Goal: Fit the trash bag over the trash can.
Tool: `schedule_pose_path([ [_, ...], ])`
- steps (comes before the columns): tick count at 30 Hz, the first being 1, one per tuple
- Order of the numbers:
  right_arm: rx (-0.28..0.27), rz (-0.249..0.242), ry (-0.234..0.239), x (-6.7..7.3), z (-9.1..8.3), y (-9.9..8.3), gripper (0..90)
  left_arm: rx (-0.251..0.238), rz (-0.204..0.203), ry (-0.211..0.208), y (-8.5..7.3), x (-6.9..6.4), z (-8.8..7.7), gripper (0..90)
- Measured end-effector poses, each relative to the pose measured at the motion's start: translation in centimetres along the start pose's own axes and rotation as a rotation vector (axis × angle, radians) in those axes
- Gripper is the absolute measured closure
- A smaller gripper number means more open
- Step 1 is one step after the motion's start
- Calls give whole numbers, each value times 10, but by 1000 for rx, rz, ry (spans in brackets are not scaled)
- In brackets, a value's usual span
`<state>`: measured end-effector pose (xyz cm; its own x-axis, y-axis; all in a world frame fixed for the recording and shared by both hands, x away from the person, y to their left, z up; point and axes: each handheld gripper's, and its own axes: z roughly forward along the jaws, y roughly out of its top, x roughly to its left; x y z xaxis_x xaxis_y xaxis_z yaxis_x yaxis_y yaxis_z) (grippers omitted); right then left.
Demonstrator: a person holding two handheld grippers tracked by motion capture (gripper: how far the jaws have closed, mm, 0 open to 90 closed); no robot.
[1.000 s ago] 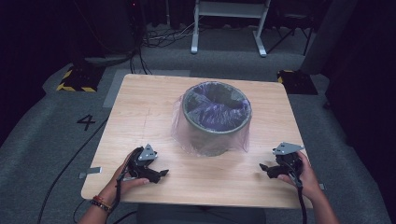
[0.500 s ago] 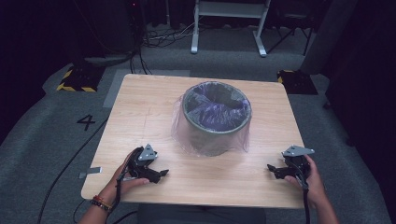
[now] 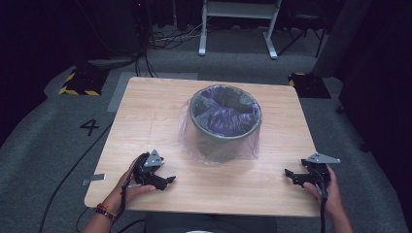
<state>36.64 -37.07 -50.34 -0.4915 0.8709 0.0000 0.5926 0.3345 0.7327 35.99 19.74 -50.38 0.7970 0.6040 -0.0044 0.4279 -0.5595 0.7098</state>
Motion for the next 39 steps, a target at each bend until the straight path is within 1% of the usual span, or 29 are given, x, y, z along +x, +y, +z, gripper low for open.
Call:
schedule_pose_path([
  [9, 2, 0, -2, 0, 1, 1, 103, -1, -11, 10, 0, -1, 0, 133],
  [17, 1, 9, -10, 1, 0, -1, 103, 0, -9, 10, 0, -1, 0, 132],
  [26, 2, 0, 0, 0, 0, 0, 102, -1, -10, 9, 1, 0, 1, 130],
  [39, 2, 0, 0, 0, 0, 0, 102, 0, -13, 12, 2, 0, 2, 130],
])
